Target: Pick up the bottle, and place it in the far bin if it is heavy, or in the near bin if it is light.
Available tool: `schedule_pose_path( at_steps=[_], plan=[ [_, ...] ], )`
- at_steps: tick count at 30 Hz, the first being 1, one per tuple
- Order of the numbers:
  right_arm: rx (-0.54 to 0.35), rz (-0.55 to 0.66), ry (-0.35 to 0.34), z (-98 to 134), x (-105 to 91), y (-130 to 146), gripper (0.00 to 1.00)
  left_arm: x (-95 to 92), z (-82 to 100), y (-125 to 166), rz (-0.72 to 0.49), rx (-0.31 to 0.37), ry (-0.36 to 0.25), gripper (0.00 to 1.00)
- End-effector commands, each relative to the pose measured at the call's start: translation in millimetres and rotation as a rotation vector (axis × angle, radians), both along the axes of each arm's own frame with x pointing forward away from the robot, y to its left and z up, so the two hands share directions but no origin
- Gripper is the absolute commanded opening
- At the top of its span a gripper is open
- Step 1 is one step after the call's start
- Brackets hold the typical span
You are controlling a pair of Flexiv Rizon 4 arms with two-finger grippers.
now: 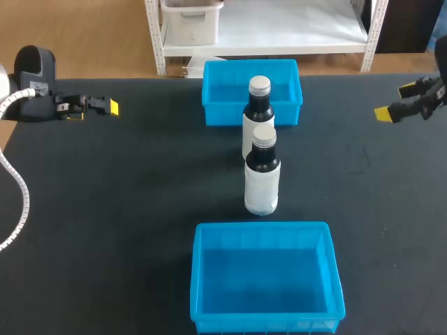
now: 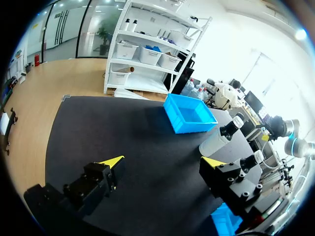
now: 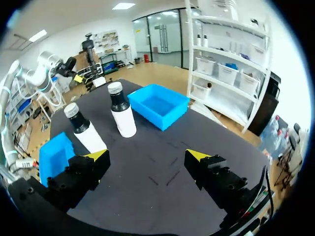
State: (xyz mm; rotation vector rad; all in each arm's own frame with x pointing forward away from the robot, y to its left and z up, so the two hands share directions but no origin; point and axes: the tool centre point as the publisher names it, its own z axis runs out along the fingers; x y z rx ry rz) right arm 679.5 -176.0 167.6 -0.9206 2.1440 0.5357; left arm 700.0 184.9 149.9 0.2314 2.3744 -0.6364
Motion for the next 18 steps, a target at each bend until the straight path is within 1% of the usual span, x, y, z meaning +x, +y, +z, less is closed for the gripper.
schedule_pose_path(
  at_steps=[1, 4, 5, 7, 10, 13, 15, 16, 18],
  plan=[
    [0.135, 0.385, 0.083, -3.1, 4.4, -3.8, 1.00, 0.0, 0.0, 0.0, 0.000, 0.000, 0.000, 1.00],
    [0.135, 0.385, 0.083, -3.1, 4.4, -3.8, 1.00, 0.0, 0.0, 0.0, 0.000, 0.000, 0.000, 1.00],
    [0.114, 0.423, 0.038, -2.7, 3.0, 1.9, 1.00, 0.0, 0.0, 0.0, 0.000, 0.000, 0.000, 1.00],
    [0.099, 0.480, 0.000, -2.2, -2.8, 11.7, 1.00, 0.0, 0.0, 0.0, 0.000, 0.000, 0.000, 1.00],
    [0.097, 0.524, -0.039, -3.0, -14.5, 22.3, 1.00, 0.0, 0.0, 0.0, 0.000, 0.000, 0.000, 1.00],
    [0.095, 0.551, -0.045, -5.2, -25.1, 32.4, 1.00, 0.0, 0.0, 0.0, 0.000, 0.000, 0.000, 1.00],
    [0.108, 0.560, -0.027, -7.4, -31.8, 41.6, 1.00, 0.0, 0.0, 0.0, 0.000, 0.000, 0.000, 1.00],
    [0.096, 0.572, -0.025, -8.8, -35.6, 47.7, 1.00, 0.0, 0.0, 0.0, 0.000, 0.000, 0.000, 1.00],
    [0.104, 0.582, -0.011, -11.7, -43.0, 58.8, 1.00, 0.0, 0.0, 0.0, 0.000, 0.000, 0.000, 1.00]
  ],
)
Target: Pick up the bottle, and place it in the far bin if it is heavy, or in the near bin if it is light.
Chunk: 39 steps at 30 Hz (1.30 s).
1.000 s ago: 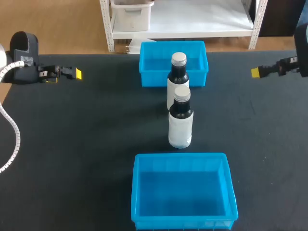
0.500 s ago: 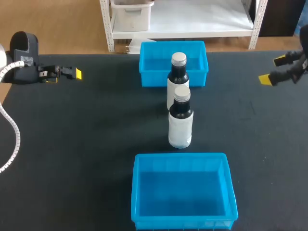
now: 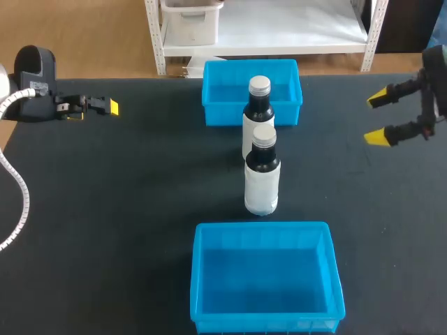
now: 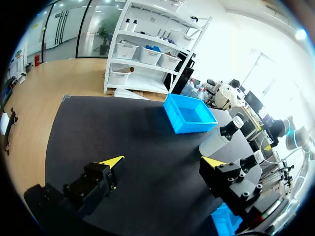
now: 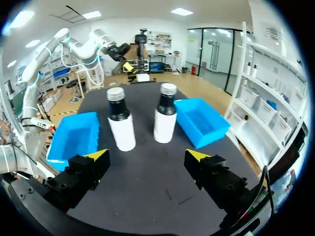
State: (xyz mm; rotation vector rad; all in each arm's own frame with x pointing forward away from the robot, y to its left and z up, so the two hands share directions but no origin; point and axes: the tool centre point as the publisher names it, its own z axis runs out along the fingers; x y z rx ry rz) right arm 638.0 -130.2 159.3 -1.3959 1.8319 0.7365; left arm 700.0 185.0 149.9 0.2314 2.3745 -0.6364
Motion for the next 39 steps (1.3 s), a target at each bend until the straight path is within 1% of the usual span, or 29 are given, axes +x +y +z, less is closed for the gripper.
schedule_pose_path(
  at_steps=[1, 3, 4, 9, 16, 19, 21, 25, 30, 36, 39],
  plan=[
    [0.033, 0.138, 0.091, -5.0, -4.1, 18.6, 1.00, 0.0, 0.0, 0.0, 0.000, 0.000, 0.000, 1.00],
    [0.039, 0.140, 0.099, -6.7, -9.4, 29.2, 1.00, 0.0, 0.0, 0.0, 0.000, 0.000, 0.000, 1.00],
    [0.016, 0.147, 0.091, -7.5, -13.1, 35.1, 1.00, 0.0, 0.0, 0.0, 0.000, 0.000, 0.000, 1.00],
    [0.005, 0.167, 0.081, -7.7, -23.3, 59.6, 1.00, 0.0, 0.0, 0.0, 0.000, 0.000, 0.000, 1.00],
    [-0.017, 0.174, 0.064, -9.4, -34.4, 86.6, 1.00, 0.0, 0.0, 0.0, 0.000, 0.000, 0.000, 1.00],
    [-0.020, 0.170, 0.060, -14.2, -37.0, 96.8, 1.00, 0.0, 0.0, 0.0, 0.000, 0.000, 0.000, 1.00],
    [-0.024, 0.173, 0.069, -19.2, -38.1, 104.2, 1.00, 0.0, 0.0, 0.0, 0.000, 0.000, 0.000, 1.00],
    [-0.014, 0.177, 0.082, -25.4, -36.3, 116.7, 1.00, 0.0, 0.0, 0.0, 0.000, 0.000, 0.000, 1.00],
    [-0.005, 0.183, 0.086, -30.8, -27.4, 132.0, 1.00, 0.0, 0.0, 0.0, 0.000, 0.000, 0.000, 1.00],
    [-0.002, 0.190, 0.088, -34.9, -17.8, 145.3, 1.00, 0.0, 0.0, 0.0, 0.000, 0.000, 0.000, 1.00],
    [0.001, 0.201, 0.088, -35.0, -16.5, 152.2, 1.00, 0.0, 0.0, 0.0, 0.000, 0.000, 0.000, 1.00]
  ],
)
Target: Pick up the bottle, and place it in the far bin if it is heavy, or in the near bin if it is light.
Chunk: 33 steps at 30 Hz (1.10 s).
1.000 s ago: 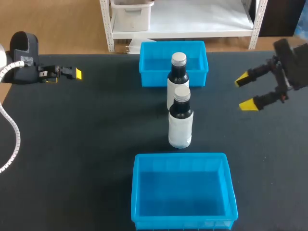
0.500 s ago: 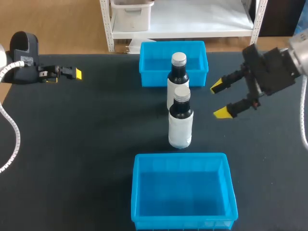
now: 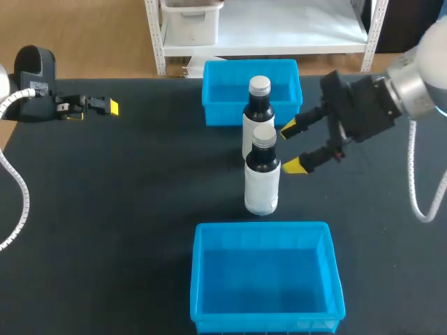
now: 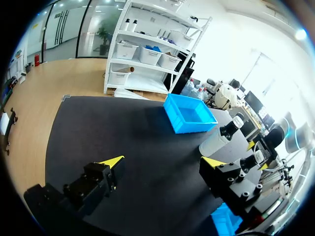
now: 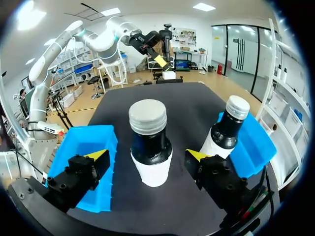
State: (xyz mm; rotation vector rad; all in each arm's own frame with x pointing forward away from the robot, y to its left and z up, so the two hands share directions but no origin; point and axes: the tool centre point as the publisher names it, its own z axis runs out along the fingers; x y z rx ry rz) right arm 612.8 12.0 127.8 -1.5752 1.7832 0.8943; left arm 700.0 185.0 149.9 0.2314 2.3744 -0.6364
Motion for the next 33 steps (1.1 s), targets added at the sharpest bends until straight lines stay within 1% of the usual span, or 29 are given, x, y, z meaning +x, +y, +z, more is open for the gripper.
schedule_pose_path(
  at_steps=[1, 16, 24, 33],
  plan=[
    [0.007, 0.019, 0.006, -3.7, 8.8, 12.5, 1.00, 0.0, 0.0, 0.0, 0.000, 0.000, 0.000, 1.00],
    [0.032, 0.008, 0.009, -7.4, 8.9, 29.2, 1.00, 0.0, 0.0, 0.0, 0.000, 0.000, 0.000, 1.00],
    [0.015, 0.032, 0.003, -8.2, 6.3, 37.0, 1.00, 0.0, 0.0, 0.0, 0.000, 0.000, 0.000, 1.00],
    [0.018, 0.043, 0.001, -6.9, 6.7, 43.5, 1.00, 0.0, 0.0, 0.0, 0.000, 0.000, 0.000, 1.00]
  ],
)
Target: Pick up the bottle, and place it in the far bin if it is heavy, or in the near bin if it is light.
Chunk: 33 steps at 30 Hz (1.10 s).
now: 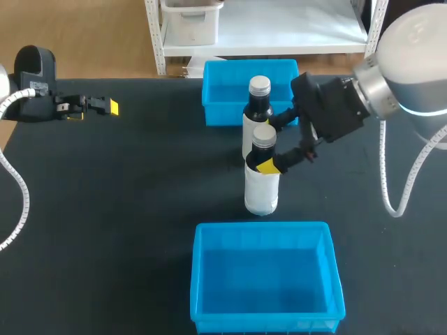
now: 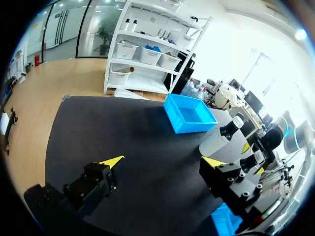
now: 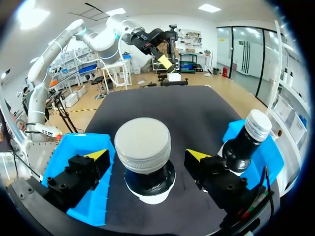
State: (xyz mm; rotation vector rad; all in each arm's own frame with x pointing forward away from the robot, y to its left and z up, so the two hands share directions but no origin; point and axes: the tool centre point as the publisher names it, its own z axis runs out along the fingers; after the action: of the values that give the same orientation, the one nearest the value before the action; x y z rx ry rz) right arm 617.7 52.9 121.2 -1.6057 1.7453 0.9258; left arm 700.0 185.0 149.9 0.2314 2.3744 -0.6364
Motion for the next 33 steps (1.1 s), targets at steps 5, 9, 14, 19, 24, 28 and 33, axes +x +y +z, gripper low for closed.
schedule_pose_path(
  at_steps=[5, 9, 14, 19, 24, 28, 33],
  plan=[
    [0.004, 0.006, 0.003, -0.8, 1.8, 4.3, 1.00, 0.0, 0.0, 0.0, 0.000, 0.000, 0.000, 1.00],
    [0.006, 0.005, 0.004, -1.0, 1.8, 4.6, 1.00, 0.0, 0.0, 0.0, 0.000, 0.000, 0.000, 1.00],
    [0.007, 0.001, 0.005, -1.4, 1.7, 4.3, 0.74, 0.0, 0.0, 0.0, 0.000, 0.000, 0.000, 1.00],
    [0.006, -0.003, 0.005, -1.7, 1.5, 3.3, 0.76, 0.0, 0.0, 0.0, 0.000, 0.000, 0.000, 1.00],
    [0.006, -0.005, 0.004, -1.8, 1.2, 2.8, 0.62, 0.0, 0.0, 0.0, 0.000, 0.000, 0.000, 1.00],
    [0.008, -0.007, 0.003, -1.9, 0.9, 2.5, 0.48, 0.0, 0.0, 0.0, 0.000, 0.000, 0.000, 1.00],
    [0.011, -0.006, 0.002, -1.6, 0.0, 2.3, 0.47, 0.0, 0.0, 0.0, 0.000, 0.000, 0.000, 1.00]
  ],
)
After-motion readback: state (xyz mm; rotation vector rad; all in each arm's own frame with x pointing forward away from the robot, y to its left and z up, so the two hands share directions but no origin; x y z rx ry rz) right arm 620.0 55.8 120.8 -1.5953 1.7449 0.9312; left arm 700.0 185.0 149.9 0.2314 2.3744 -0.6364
